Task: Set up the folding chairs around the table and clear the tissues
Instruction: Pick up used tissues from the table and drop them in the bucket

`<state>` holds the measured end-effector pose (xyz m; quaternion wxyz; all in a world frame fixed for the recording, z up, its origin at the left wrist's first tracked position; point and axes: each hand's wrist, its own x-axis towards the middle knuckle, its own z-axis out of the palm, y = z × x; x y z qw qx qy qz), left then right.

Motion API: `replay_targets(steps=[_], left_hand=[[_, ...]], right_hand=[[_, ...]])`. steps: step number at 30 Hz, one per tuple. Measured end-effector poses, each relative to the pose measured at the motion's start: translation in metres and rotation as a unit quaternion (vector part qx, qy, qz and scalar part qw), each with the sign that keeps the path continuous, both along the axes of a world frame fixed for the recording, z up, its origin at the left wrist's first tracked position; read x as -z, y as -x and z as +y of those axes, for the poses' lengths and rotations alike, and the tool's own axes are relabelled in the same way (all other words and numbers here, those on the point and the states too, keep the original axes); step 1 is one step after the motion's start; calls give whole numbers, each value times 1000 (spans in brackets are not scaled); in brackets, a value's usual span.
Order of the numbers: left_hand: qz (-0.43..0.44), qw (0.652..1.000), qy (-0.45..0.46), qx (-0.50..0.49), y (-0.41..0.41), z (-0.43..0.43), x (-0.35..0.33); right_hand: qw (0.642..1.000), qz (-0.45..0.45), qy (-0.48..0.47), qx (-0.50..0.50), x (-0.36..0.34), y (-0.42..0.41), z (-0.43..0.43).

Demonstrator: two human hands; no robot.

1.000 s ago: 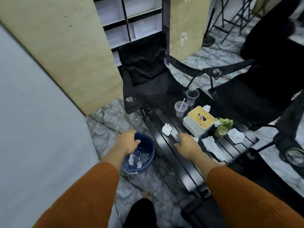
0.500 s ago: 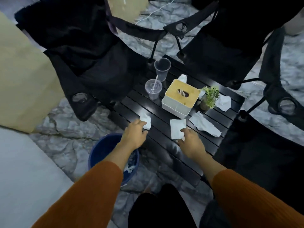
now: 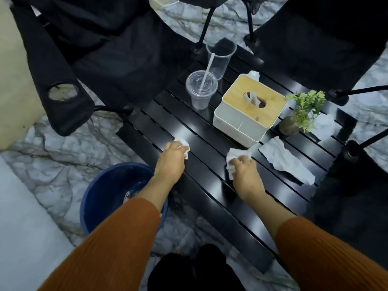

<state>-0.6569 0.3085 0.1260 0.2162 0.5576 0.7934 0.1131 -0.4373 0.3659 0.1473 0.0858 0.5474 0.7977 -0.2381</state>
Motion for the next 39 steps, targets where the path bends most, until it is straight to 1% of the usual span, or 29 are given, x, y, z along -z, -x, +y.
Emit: replay_targets(steps=[2,4,6,8,12,15,18,20,22,23,24,26,29,31,35,39], left_hand=[[-31,998,-44,-32,-1,-6,-4],[-78,990,-65,-94,5,-18,-13],[-110,973,-97,-178,19,-38,-21],[-113,956,-112,-246,40,-67,-25],[-68,941,-43,-330,80,-139,-17],[-92,919,-17,-382,94,-190,1],[-121,901,7,-417,95,-225,22],[-147,897,38,-415,95,-238,41],[-175,903,95,-381,94,-245,60],[-180,906,129,-362,93,-247,67],[-178,908,157,-346,92,-248,71],[-163,909,188,-334,93,-246,67],[-149,910,177,-343,96,-234,48],[-145,920,151,-331,96,-221,28],[-133,946,106,-276,80,-178,-20],[-130,966,84,-208,42,-126,-68]], right_hand=[[999,36,11,5,0,4,0],[997,74,32,8,-4,14,-5],[991,125,39,2,-12,36,-16],[985,164,50,-26,-20,69,-35],[966,223,119,-53,-17,142,-89],[959,221,169,-50,4,175,-129],[958,189,212,-29,32,190,-154],[953,144,263,-36,45,195,-161],[937,105,329,-50,54,197,-164],[929,101,352,-49,56,196,-165],[924,105,365,-43,56,194,-165],[926,106,362,-32,53,188,-162],[936,104,337,-24,39,175,-150],[943,113,312,-4,20,164,-136],[954,136,261,47,-28,128,-107],[958,159,213,105,-72,76,-82]])
